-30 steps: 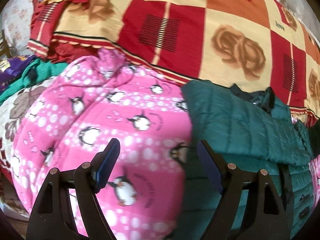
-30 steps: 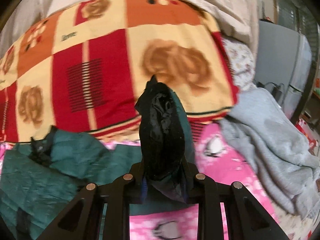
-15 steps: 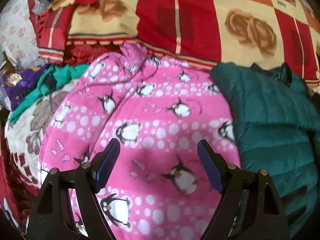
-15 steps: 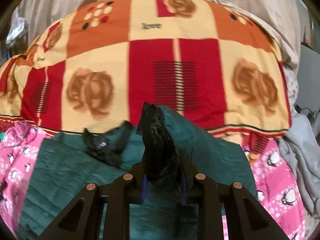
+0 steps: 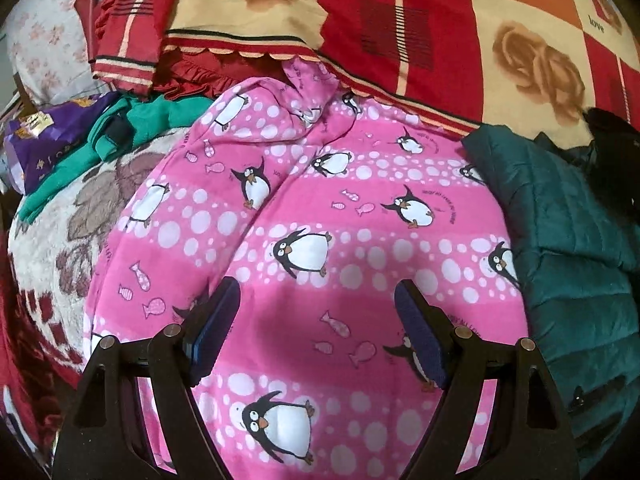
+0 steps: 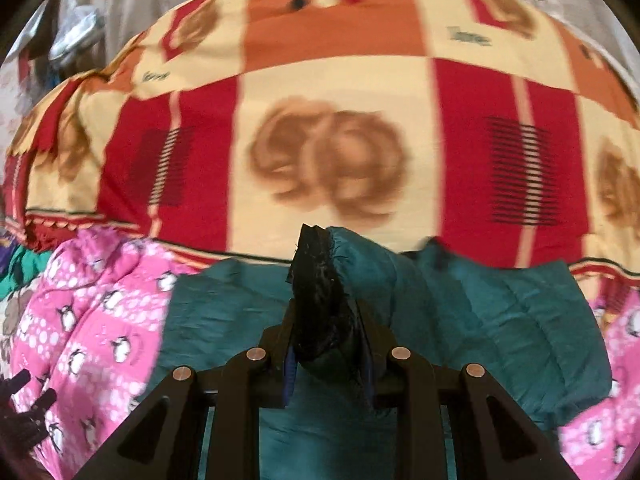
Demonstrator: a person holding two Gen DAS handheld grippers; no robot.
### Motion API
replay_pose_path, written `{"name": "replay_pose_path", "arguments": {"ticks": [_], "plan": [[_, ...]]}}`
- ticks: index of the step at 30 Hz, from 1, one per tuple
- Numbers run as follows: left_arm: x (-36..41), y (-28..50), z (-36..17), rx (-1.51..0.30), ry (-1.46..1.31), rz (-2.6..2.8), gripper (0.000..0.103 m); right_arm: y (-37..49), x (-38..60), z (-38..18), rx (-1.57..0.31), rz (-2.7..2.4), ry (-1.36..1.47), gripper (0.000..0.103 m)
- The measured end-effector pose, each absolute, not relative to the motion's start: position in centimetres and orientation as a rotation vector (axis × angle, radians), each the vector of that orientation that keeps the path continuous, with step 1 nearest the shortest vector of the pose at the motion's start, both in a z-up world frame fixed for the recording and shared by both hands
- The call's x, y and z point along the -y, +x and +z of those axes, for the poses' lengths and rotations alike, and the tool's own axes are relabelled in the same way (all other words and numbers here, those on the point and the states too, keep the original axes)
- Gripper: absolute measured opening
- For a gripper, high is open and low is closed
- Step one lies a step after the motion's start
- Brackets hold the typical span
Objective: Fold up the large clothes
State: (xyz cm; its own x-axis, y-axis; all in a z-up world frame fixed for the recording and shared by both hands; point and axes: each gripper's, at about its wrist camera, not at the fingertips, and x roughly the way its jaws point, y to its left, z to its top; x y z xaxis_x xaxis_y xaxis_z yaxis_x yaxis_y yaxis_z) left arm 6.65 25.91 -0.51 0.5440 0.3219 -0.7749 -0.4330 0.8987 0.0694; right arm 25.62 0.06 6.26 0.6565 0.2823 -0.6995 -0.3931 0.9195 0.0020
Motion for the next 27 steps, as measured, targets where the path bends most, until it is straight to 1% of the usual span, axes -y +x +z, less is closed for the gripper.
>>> {"name": "replay_pose_path", "arguments": {"ticks": [4, 8, 9, 10, 11, 12, 13, 14, 17, 21, 27], "plan": [[-25.8, 7.0, -0.5, -0.891, -0.130, 0.443, 0.080, 25.1, -5.1, 4.5, -0.781, 0.457, -0.190, 0.024], [-25.9, 7.5, -0.6, -0.898, -0.140, 0.447, 0.080, 25.1, -7.5, 0.6, -0.864, 0.507, -0.218, 0.024], [-25.9, 7.7, -0.6, -0.898, -0.142, 0.446, 0.080, 25.2, -7.6, -0.3, -0.884, 0.514, -0.222, 0.026], [-25.8, 7.8, -0.6, -0.897, -0.141, 0.447, 0.080, 25.1, -7.5, -0.9, -0.898, 0.527, -0.217, 0.033], [-25.7, 8.0, -0.6, -0.896, -0.139, 0.446, 0.080, 24.9, -7.1, -1.4, -0.896, 0.554, -0.201, 0.044], [-25.5, 8.2, -0.6, -0.896, -0.136, 0.445, 0.080, 24.6, -6.8, -1.5, -0.887, 0.583, -0.187, 0.050], [-25.4, 8.3, -0.6, -0.897, -0.134, 0.444, 0.080, 24.3, -6.5, -1.4, -0.887, 0.607, -0.180, 0.063], [-25.2, 8.5, -0.6, -0.898, -0.133, 0.441, 0.080, 24.0, -6.2, -1.2, -0.897, 0.622, -0.185, 0.069], [-24.4, 9.3, -0.7, -0.899, -0.141, 0.430, 0.080, 22.4, -5.0, 0.2, -0.900, 0.653, -0.233, 0.069], [-22.7, 10.7, 0.0, -0.868, -0.214, 0.363, 0.080, 20.7, -0.2, 2.7, -0.821, 0.616, -0.261, 0.069], [-16.8, 15.1, 1.0, -0.803, -0.272, 0.207, 0.080, 21.5, 11.6, 4.9, -0.686, 0.280, -0.320, 0.069]]}}
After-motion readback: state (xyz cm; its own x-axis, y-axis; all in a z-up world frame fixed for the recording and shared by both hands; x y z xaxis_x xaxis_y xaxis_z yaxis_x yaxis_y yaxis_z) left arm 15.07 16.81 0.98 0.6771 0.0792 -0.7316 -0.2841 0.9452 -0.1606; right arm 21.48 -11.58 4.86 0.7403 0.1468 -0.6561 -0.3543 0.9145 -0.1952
